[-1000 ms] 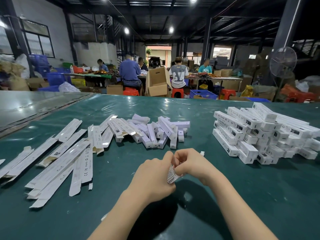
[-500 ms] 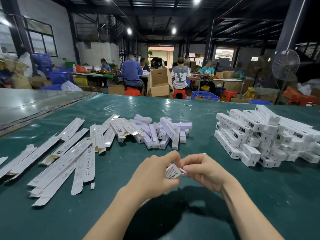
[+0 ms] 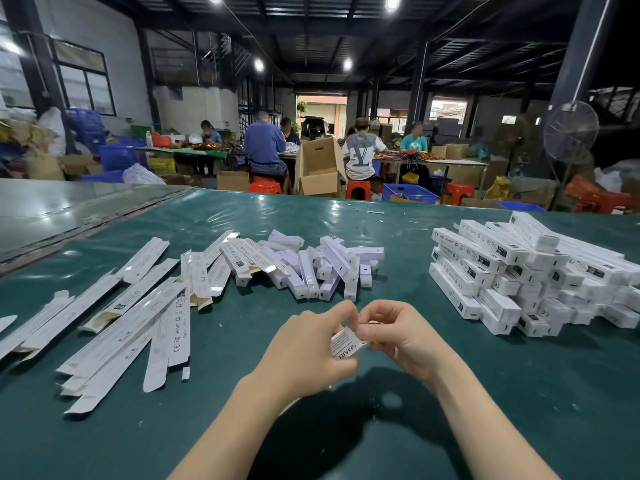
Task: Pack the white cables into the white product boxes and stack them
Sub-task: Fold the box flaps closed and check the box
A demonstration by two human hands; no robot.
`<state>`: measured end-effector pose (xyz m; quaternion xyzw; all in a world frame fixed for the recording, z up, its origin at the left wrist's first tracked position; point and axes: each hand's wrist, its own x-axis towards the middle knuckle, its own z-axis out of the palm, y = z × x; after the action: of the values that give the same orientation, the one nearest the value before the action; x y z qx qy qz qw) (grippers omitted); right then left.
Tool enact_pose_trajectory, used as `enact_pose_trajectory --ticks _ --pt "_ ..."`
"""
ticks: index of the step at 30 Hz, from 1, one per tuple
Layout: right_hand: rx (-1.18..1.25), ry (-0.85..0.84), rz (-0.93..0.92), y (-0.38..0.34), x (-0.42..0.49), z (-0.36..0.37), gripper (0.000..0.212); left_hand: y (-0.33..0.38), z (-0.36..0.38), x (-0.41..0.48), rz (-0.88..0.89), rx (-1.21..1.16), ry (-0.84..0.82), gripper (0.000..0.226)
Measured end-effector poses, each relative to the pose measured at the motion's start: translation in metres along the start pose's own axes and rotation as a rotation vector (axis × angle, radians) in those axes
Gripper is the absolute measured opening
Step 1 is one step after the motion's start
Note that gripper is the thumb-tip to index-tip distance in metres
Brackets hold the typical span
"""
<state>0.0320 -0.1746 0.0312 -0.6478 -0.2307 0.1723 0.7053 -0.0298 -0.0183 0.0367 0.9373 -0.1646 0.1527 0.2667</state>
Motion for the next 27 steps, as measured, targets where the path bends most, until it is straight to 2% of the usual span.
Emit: enact_pose_trajectory --ticks 4,8,11,13,17,21,24,27 --pt "-0.155 0.019 0.062 -0.01 -0.003 -0.002 0.032 0.0 0.005 0.001 -0.043 0.077 -0.027 0.036" --pt "-0.348 0.093 0.035 -0.01 0.0 0.006 0.029 -0.004 0.01 0.003 -0.081 0.128 -0.029 0.04" --pt "-0.432 0.073 -0.002 -0.005 0.003 0.016 0.027 -0.006 0.01 0.004 -0.123 0.122 -0.017 0.043" --pt "-0.397 0.051 -0.035 -0.004 0.004 0.017 0.025 -0.008 0.008 0.003 -0.145 0.108 0.006 0.043" --pt "-0.162 -0.016 -0.063 -0.002 0.001 0.014 0.011 -0.013 -0.002 0.003 -0.168 0.059 0.078 0.031" --pt "-0.214 -0.052 -0.095 0.003 -0.001 0.014 0.014 -0.015 -0.003 0.002 -0.154 0.062 0.103 0.018" --pt "-0.198 0.094 -0.116 0.01 0.002 0.026 0.023 -0.018 -0.004 0.003 -0.163 0.093 0.132 0.013" --pt "-0.068 0.249 -0.051 0.016 0.005 0.031 0.022 -0.02 -0.005 0.003 -0.175 0.068 0.186 0.013"
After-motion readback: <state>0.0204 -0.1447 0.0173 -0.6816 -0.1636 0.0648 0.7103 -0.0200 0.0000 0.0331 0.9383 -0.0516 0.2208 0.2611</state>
